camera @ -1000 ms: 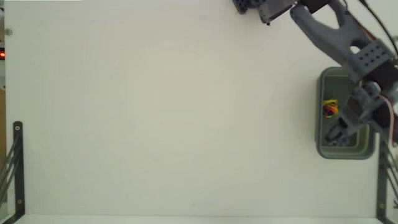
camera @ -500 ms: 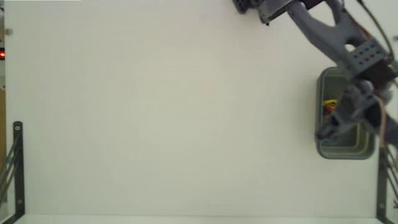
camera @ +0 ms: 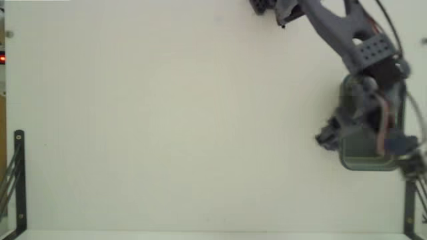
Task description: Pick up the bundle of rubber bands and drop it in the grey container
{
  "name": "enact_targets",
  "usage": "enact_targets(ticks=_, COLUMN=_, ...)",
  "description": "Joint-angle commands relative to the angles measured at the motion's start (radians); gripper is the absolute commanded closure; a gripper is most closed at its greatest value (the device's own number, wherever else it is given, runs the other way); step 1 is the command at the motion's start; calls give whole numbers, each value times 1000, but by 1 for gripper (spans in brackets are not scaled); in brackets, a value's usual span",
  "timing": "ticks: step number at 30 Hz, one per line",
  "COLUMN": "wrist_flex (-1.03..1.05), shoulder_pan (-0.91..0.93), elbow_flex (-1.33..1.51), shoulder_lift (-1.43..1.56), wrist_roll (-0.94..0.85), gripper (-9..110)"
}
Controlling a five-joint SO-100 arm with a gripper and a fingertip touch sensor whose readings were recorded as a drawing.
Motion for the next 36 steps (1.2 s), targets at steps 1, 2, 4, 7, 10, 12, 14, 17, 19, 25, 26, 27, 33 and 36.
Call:
enact_targets(ticks=1, wrist_flex=18, shoulder_pan=27, elbow_flex=29, shoulder_lift=104, wrist_roll=2, gripper=-9)
enact_targets(ticks=2, wrist_flex=18, shoulder_pan=39, elbow_flex=44, shoulder_lift=120, wrist_roll=2, gripper=-9)
enact_targets(ticks=4, wrist_flex=18, shoulder_pan=59, elbow_flex=71, shoulder_lift=146, wrist_roll=2, gripper=-9)
enact_targets(ticks=7, wrist_flex=18, shoulder_pan=92, elbow_flex=113, shoulder_lift=189, wrist_roll=2, gripper=-9)
enact_targets(ticks=10, wrist_flex=19, shoulder_pan=124, elbow_flex=155, shoulder_lift=231, wrist_roll=2, gripper=-9)
enact_targets(ticks=12, wrist_flex=19, shoulder_pan=149, elbow_flex=187, shoulder_lift=264, wrist_roll=2, gripper=-9)
enact_targets(ticks=14, wrist_flex=19, shoulder_pan=169, elbow_flex=214, shoulder_lift=290, wrist_roll=2, gripper=-9)
enact_targets(ticks=17, wrist_flex=19, shoulder_pan=202, elbow_flex=257, shoulder_lift=334, wrist_roll=2, gripper=-9)
enact_targets(ticks=19, wrist_flex=19, shoulder_pan=222, elbow_flex=283, shoulder_lift=360, wrist_roll=2, gripper=-9)
enact_targets(ticks=25, wrist_flex=20, shoulder_pan=283, elbow_flex=361, shoulder_lift=439, wrist_roll=2, gripper=-9)
enact_targets(ticks=26, wrist_flex=20, shoulder_pan=294, elbow_flex=375, shoulder_lift=453, wrist_roll=2, gripper=-9)
enact_targets(ticks=27, wrist_flex=20, shoulder_pan=301, elbow_flex=385, shoulder_lift=462, wrist_roll=2, gripper=-9)
enact_targets(ticks=33, wrist_flex=20, shoulder_pan=353, elbow_flex=452, shoulder_lift=530, wrist_roll=2, gripper=-9)
enact_targets(ticks=36, wrist_flex=20, shoulder_pan=378, elbow_flex=485, shoulder_lift=564, wrist_roll=2, gripper=-9)
